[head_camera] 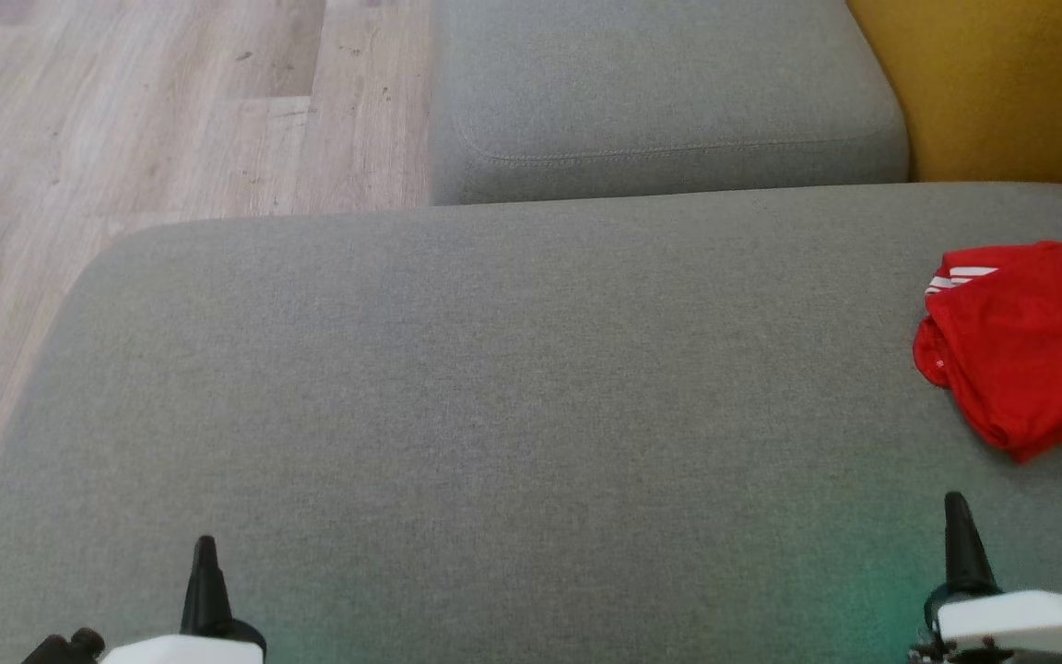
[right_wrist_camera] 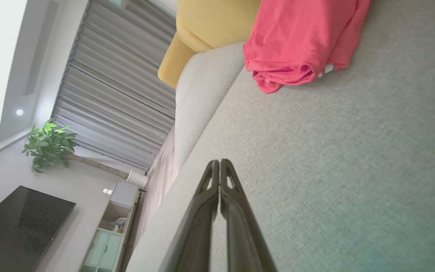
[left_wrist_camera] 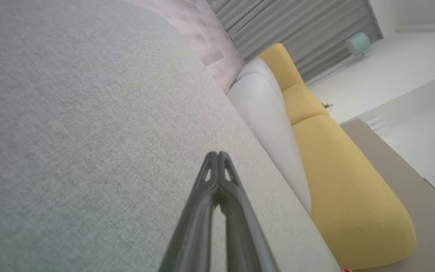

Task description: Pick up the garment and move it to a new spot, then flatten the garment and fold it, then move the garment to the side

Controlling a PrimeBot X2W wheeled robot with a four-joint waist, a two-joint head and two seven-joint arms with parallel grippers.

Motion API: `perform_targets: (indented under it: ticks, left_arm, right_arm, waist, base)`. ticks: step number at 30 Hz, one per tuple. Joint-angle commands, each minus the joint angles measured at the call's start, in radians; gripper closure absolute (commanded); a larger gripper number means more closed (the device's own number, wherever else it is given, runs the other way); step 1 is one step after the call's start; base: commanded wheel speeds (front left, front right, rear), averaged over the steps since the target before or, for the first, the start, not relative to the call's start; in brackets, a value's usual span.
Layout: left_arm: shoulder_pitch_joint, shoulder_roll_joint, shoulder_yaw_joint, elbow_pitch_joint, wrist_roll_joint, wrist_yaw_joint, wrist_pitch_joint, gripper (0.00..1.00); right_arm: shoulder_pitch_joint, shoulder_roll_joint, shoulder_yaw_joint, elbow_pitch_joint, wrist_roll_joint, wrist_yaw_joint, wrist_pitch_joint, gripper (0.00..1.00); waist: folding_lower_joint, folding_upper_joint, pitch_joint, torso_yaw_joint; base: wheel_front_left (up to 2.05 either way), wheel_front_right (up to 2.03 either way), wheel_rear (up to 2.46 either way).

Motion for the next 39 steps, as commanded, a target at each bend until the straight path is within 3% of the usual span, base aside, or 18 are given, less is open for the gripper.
perform_targets:
  ticks: [1,39]
  left_arm:
    - [-0.062,0.0,0.035,-0.03,-0.026,-0.012,0.006,1.0]
    - [-0.182,-0.002,0.117,-0.027,-0.478,-0.049,0.118,1.0]
  right_arm:
    - [-0.07,-0.005,0.008,-0.032,0.03,0.004,0.005,1.0]
    - [-0.202,-0.007,-0.032,-0.031,0.492,0.006,0.114,1.0]
  waist:
    - [-0.0001,0.0,0.002,0.0]
    - [-0.0001,0.0,0.069,-0.013]
  base:
    - [0.0,0.0,0.0]
    - [0.0,0.0,0.0]
